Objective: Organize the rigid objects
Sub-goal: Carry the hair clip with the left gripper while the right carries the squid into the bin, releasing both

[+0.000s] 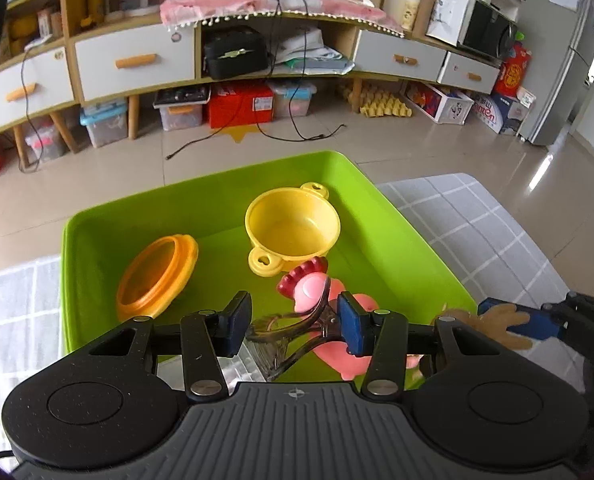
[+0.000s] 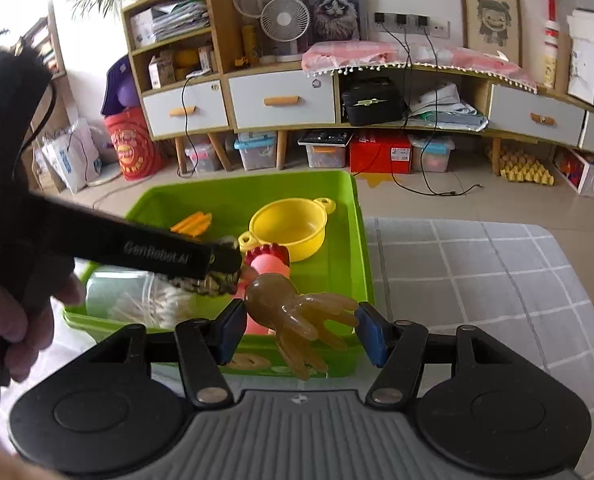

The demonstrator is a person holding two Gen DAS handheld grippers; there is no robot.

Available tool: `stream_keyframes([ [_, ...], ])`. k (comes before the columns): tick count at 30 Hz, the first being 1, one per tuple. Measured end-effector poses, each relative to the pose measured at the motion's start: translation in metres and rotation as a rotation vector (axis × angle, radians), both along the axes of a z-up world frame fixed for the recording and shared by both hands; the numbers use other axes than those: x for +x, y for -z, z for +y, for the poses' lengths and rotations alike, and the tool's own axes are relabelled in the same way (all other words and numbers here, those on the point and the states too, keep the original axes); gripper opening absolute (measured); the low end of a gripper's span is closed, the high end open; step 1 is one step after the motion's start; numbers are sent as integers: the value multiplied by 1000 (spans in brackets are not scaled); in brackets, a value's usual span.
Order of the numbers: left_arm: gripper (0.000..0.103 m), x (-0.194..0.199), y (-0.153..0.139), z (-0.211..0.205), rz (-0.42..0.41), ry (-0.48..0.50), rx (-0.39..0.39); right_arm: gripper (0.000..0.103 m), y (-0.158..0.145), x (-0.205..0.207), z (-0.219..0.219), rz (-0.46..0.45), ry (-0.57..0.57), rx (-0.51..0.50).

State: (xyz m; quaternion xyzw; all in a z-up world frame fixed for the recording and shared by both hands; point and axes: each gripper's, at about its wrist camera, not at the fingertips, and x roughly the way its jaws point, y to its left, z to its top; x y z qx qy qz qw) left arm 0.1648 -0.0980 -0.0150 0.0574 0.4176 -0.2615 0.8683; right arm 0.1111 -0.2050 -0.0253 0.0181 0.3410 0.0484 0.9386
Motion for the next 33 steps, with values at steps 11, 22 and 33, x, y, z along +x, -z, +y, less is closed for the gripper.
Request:
stream_keyframes([
  [11,79,-4,-3,7,-25,-20,-33,49,2,1,-1,-23,3,22],
  [22,92,-13,-19,32,-39,-96,-124,68,-5,-7,-3,-17,20,55],
  [33,96,-37,-32,55,-59,-126,-143,69,-21,-20,0,-14,8,22],
])
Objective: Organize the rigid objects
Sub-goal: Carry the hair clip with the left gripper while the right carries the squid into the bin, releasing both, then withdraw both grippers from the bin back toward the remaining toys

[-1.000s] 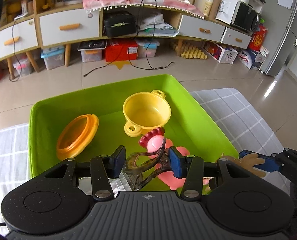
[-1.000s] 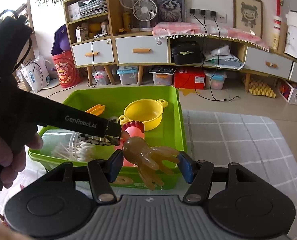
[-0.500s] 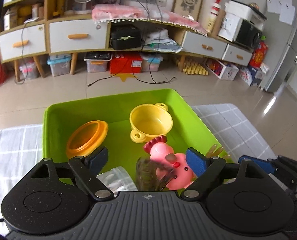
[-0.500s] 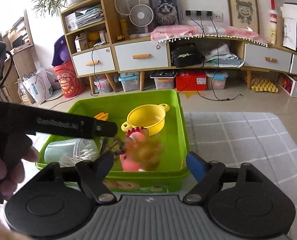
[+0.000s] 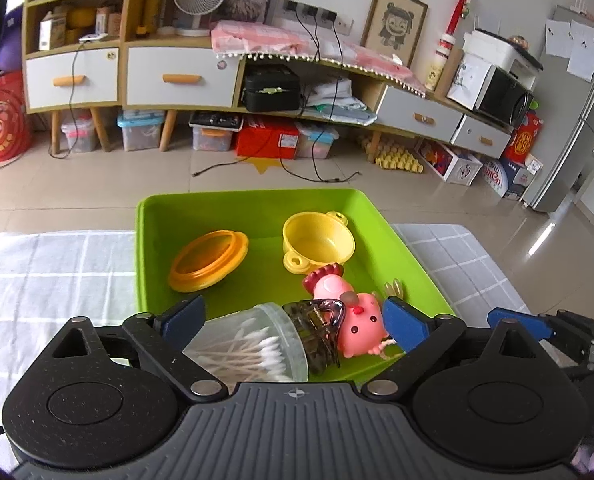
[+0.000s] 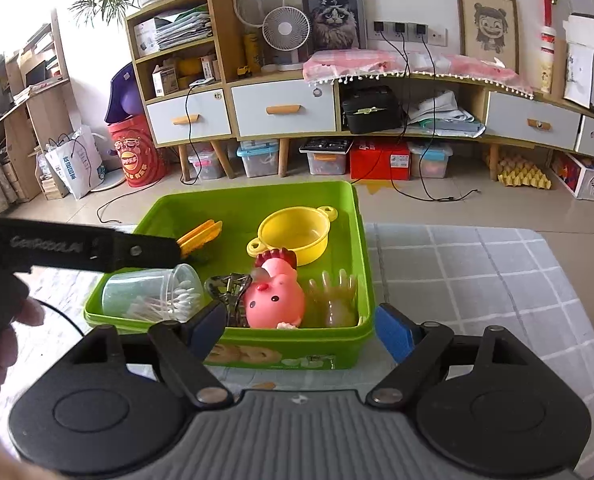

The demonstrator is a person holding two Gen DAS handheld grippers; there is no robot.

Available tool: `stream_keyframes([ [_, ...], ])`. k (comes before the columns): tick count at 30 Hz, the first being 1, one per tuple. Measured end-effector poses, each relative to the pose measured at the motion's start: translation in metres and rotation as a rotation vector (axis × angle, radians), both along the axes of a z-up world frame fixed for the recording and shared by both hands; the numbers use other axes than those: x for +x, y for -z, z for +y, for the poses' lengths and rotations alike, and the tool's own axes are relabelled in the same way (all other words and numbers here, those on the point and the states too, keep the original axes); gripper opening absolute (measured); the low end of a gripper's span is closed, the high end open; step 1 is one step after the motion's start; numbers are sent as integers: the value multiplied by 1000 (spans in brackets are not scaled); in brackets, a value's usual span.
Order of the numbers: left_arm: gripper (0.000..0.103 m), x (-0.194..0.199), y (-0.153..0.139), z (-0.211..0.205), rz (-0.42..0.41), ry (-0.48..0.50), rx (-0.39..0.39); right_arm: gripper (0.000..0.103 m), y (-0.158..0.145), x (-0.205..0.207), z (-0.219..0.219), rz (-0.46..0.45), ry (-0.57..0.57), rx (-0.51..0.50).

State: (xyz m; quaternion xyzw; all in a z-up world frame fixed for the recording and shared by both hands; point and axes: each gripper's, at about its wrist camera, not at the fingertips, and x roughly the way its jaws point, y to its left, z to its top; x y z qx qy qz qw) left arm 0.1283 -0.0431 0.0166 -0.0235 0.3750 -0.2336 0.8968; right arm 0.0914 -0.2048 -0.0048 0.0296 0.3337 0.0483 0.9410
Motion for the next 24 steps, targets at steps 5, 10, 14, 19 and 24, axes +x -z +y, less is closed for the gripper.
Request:
stream_keyframes([
  [5,97,-15,-7,8,-21,-10,14,69,-10,-9,3,-1,8,10],
  [10,97,-30,-17,15,-42,-18,25,69,-19,-20,9,-5,1,13],
  [14,99,-43,-28,22,-64,-30,22,70,-27,-30,13,-9,3,21],
  [19,101,-62,-36,35,-78,-83,28,74,-34,-43,12,-17,20,48],
  [24,101,-73,-33,44,-56,-136,69,74,-34,-51,13,-14,25,66],
])
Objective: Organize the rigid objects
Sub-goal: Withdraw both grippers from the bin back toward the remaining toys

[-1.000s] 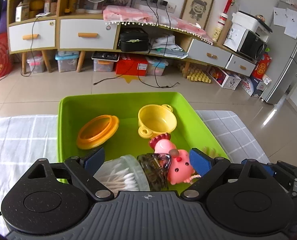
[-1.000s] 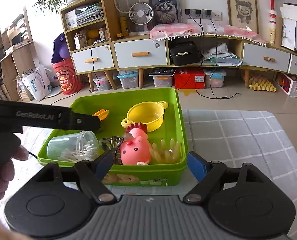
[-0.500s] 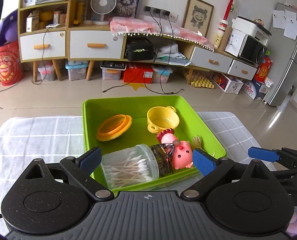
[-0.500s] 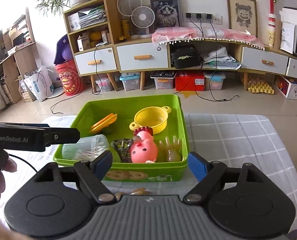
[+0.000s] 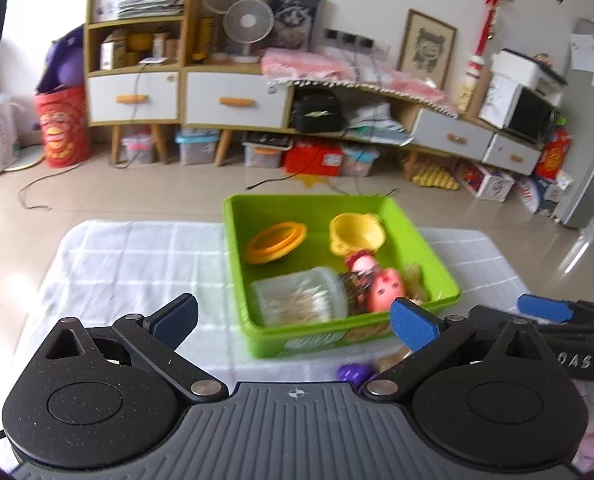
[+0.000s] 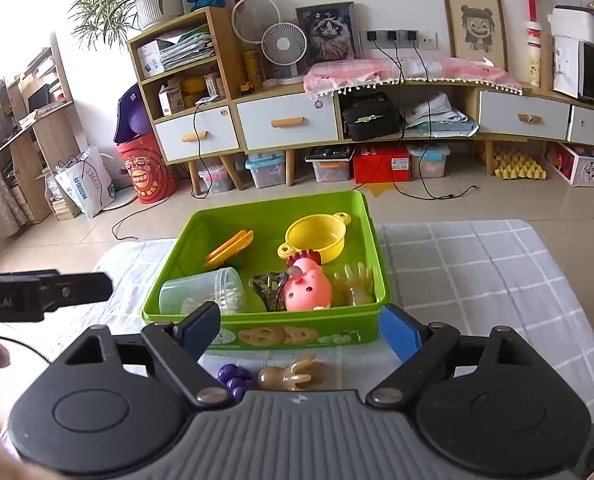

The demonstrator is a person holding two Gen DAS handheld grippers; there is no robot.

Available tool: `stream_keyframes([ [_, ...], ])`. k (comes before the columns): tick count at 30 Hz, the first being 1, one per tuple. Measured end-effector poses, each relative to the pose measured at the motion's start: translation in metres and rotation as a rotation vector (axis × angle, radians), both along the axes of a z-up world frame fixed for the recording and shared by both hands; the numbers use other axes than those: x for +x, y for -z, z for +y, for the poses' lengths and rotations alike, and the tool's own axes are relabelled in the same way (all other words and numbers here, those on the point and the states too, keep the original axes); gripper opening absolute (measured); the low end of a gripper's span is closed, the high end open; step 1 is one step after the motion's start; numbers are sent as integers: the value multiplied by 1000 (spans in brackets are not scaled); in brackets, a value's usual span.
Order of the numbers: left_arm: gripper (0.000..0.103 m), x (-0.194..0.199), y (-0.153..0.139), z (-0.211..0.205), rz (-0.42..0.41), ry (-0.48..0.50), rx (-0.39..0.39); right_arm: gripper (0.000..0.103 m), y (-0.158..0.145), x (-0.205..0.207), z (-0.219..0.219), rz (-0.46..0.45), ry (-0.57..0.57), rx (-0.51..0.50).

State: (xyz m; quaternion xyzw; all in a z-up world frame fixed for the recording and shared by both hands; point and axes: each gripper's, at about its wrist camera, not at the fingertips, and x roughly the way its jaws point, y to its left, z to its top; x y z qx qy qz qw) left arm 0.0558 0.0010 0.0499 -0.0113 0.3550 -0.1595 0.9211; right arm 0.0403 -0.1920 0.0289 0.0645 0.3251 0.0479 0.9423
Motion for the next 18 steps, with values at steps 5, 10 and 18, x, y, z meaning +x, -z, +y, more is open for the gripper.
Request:
stream_keyframes([
  [5,101,-5,5,15,14,-60,12,74,5,-6,-2,13,0,28],
  [10,101,-5,12,29,-25,-152,82,74,3,-8,-8,23,22,3],
  [18,101,-15,23,38,-10,-129,132,79,0,-13,-19,1,52,10],
])
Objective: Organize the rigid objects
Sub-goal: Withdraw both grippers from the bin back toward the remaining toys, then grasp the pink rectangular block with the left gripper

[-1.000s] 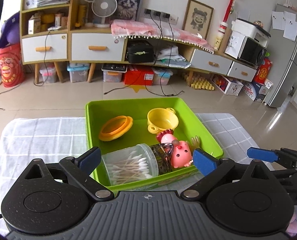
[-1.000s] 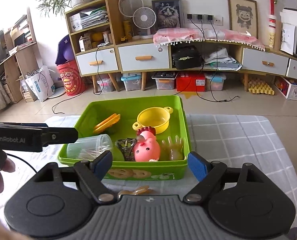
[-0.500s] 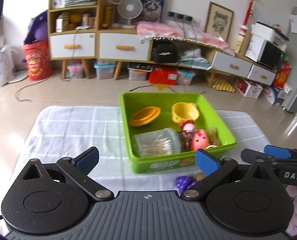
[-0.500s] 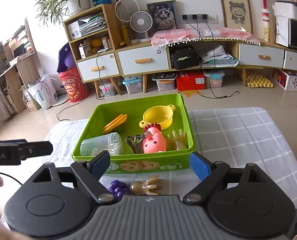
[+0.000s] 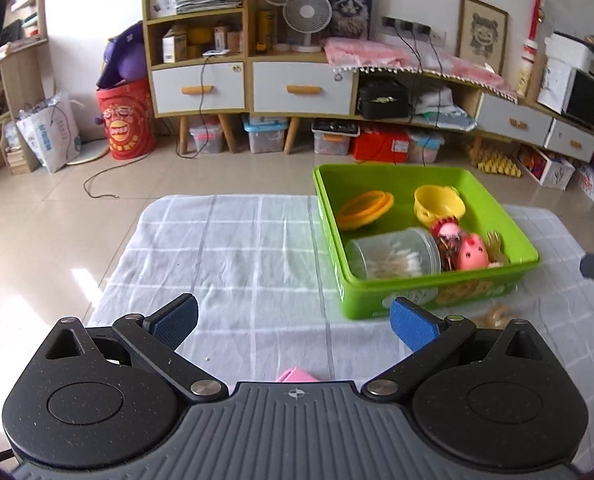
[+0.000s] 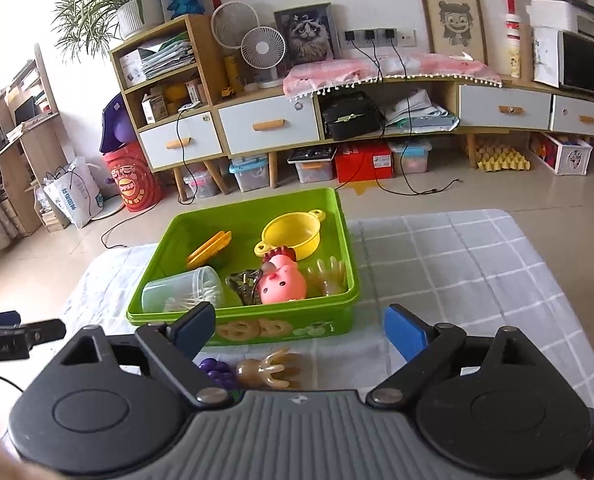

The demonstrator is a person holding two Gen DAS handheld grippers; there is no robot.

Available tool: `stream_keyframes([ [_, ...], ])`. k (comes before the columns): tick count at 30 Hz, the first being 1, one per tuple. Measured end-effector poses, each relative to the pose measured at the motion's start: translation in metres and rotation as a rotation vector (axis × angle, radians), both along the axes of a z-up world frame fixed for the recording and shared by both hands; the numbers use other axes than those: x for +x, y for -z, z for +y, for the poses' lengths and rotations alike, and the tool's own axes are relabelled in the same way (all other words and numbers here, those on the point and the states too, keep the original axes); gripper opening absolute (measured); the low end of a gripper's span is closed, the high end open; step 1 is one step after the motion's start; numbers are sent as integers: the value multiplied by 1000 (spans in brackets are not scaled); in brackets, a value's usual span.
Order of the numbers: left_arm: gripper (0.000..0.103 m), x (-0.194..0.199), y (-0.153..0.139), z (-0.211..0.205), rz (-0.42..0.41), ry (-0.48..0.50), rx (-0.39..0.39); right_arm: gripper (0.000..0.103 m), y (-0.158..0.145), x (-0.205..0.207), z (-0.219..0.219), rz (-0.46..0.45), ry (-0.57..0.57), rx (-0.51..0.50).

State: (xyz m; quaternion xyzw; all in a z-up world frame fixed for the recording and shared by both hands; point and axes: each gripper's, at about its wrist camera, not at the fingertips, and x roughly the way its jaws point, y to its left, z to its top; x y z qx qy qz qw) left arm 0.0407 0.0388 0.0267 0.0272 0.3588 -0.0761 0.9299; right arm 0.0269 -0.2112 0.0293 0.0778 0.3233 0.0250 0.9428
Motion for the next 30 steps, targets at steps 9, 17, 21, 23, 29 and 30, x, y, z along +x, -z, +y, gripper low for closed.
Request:
stream_keyframes([
  [9,101,-4,21,9,141,80,-89,83,12,-6,14,24,-69,-23],
  [17,101,-3,44,17,217,112,-110,83,36,-5,30,86,-120,-43],
  [21,101,0,57,22,236,130,-125,83,52,-2,35,132,-136,-51],
  [23,101,3,65,23,240,138,-118,83,60,-1,38,154,-143,-43],
  [29,98,11,88,21,273,165,-103,83,82,3,50,207,-190,-17],
  [30,97,11,91,20,276,168,-94,83,85,4,52,216,-193,-8],
])
